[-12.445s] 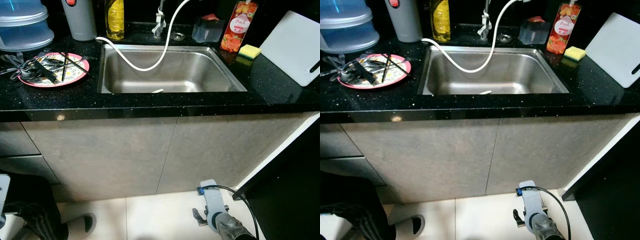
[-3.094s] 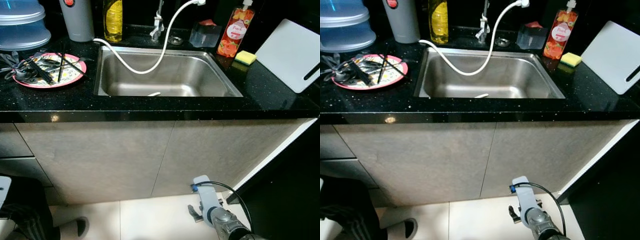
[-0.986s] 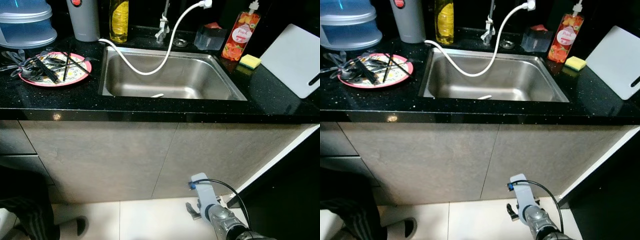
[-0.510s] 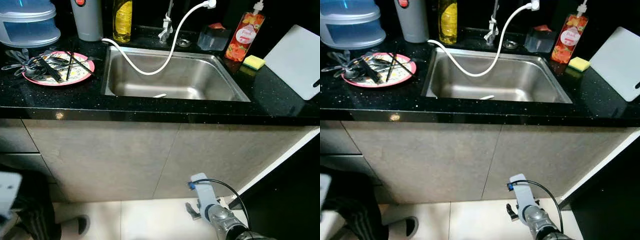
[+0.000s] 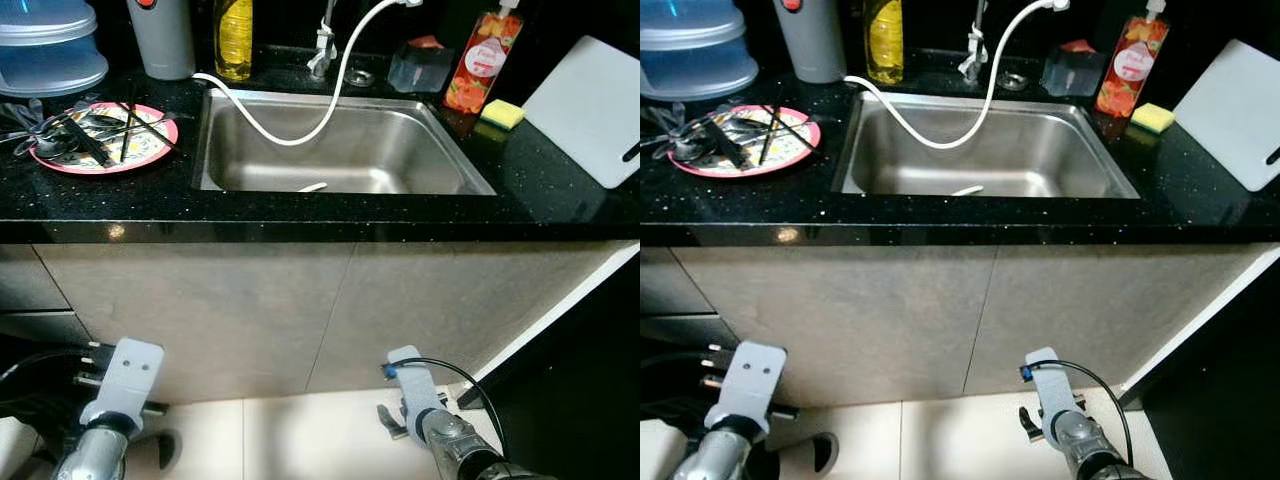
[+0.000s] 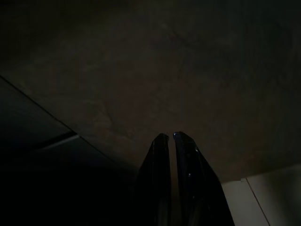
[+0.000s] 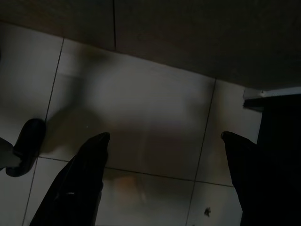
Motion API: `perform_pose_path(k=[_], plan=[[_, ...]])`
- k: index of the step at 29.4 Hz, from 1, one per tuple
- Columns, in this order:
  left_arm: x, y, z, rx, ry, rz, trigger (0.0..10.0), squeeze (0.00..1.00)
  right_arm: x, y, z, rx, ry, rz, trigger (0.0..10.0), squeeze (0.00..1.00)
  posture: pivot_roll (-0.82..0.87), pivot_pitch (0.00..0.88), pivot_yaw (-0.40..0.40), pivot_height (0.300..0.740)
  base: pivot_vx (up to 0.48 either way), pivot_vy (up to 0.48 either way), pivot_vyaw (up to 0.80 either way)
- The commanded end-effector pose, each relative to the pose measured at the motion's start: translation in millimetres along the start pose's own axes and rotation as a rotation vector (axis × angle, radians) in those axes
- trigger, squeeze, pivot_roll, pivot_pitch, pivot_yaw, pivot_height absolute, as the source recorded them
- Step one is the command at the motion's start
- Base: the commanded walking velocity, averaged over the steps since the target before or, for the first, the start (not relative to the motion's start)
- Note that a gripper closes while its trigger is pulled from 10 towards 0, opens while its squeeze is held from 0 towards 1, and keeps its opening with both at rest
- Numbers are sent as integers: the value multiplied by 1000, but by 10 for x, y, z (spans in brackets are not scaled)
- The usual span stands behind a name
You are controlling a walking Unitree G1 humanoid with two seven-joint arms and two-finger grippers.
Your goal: Kitchen organization
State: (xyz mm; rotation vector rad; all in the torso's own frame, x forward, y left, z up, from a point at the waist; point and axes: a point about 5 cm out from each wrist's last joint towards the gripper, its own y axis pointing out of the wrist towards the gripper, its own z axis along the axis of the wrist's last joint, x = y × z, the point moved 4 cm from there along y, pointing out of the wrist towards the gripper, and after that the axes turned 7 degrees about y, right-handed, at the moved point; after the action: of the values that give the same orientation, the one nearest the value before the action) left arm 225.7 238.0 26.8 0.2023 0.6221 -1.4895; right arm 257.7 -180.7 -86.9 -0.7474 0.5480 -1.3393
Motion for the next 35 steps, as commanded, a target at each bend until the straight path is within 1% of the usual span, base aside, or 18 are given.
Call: perform_pose_path(k=[1, 2, 5, 9, 10, 12, 15, 22, 24, 27, 30, 35], plan=[[58, -17, -75, -39, -10, -6, 10000, 0, 63, -19, -59, -8, 13, -19, 10000, 0, 269, 0, -84, 740, 0, 0, 0], [44, -13, -78, -42, -12, 1, 10000, 0, 64, -21, -72, -11, 13, -20, 10000, 0, 270, 0, -84, 740, 0, 0, 0], [-65, -1, -79, -50, -51, 57, 10000, 0, 57, -26, -102, -17, 11, -17, 10000, 0, 275, 0, -86, 740, 0, 0, 0], [-117, -7, -131, -74, -49, 91, 10000, 0, 45, -24, -102, -19, 7, -14, 10000, 0, 284, 0, -87, 740, 0, 0, 0], [-120, -20, -175, -96, -46, 98, 10000, 0, 35, -21, -100, -20, 7, -14, 10000, 0, 290, 0, -86, 740, 0, 0, 0], [-112, -51, -212, -110, -43, 99, 10000, 0, 5, -14, -84, -16, 8, -6, 10000, 0, 298, 0, -83, 740, 0, 0, 0], [-112, -89, -210, -107, -40, 95, 10000, 0, -49, -9, -93, -19, 9, 3, 10000, 0, 316, 0, -81, 740, 0, 0, 0], [-147, -93, -207, -107, -37, 104, 10000, 0, -47, -10, -97, -20, 13, 3, 10000, 0, 321, 0, -87, 740, 0, 0, 0], [-150, -98, -195, -105, -37, 100, 10000, 0, -76, -5, -72, -11, 9, 17, 10000, 0, 311, 0, -78, 740, 0, 0, 0], [-139, -99, -195, -106, -36, 95, 10000, 0, -81, -3, -66, -9, 10, 17, 10000, 0, 311, 0, -78, 740, 0, 0, 0], [-76, -72, -172, -98, -36, 73, 10000, 0, -42, -9, -88, -14, 29, -4, 10000, 0, 306, 0, -69, 740, 0, 0, 0], [-108, -24, -112, -79, -34, 83, 10000, 0, -57, -14, -117, -20, 12, 7, 10000, 0, 302, 0, -80, 740, 0, 0, 0]])
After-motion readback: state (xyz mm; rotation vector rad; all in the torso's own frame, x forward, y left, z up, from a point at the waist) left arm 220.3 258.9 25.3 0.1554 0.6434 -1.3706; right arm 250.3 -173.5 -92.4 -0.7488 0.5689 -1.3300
